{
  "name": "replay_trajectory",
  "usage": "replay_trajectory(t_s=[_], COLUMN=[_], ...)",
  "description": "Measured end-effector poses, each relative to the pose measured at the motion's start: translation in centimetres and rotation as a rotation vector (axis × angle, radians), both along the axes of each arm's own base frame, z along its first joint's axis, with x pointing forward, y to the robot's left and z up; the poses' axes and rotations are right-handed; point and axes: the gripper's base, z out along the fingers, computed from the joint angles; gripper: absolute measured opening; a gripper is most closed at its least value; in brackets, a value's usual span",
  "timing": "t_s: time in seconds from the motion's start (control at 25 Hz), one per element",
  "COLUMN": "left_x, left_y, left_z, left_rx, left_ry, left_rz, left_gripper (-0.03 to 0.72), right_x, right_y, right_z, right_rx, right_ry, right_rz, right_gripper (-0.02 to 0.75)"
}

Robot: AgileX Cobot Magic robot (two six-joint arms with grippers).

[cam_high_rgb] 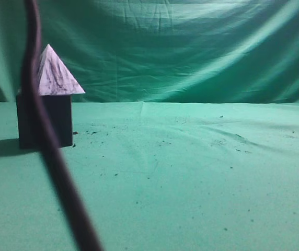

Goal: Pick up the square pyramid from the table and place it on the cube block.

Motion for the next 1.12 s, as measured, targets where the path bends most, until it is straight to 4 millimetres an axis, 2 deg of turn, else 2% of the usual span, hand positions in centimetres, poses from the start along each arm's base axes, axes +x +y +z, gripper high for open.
replay_trajectory(t_s=[0.2, 0.28, 0.4, 0.52, 0.76, 1.12], left_x=[0.0, 0.0, 0.0, 0.0, 0.0, 0.0], left_y=[0.0, 0.0, 0.0, 0.0, 0.0, 0.0], left_z=[0.0, 0.0, 0.0, 0.0, 0.0, 0.0], left_rx=[0.0, 0.0, 0.0, 0.0, 0.0, 0.0], left_ry=[0.0, 0.0, 0.0, 0.0, 0.0, 0.0], left_rz=[0.0, 0.0, 0.0, 0.0, 0.0, 0.0], left_gripper=[0.0, 0.0, 0.0, 0.0, 0.0, 0.0], right_x=[-2.0, -3.3, -5.3, -7.0, -10.9, -16.7], right_y=[-2.8, -4.5, -7.0, -9.4, -14.4, -21.7], right_z=[6.3, 9.1, 11.4, 11.6, 10.1, 8.3], right_rx=[0.085, 0.13, 0.163, 0.13, 0.087, 0.262], right_ry=[-0.095, -0.13, -0.128, -0.109, -0.09, -0.219], right_rz=[-0.007, -0.014, -0.042, -0.073, -0.086, -0.082], right_gripper=[0.106, 0.046, 0.058, 0.058, 0.058, 0.058])
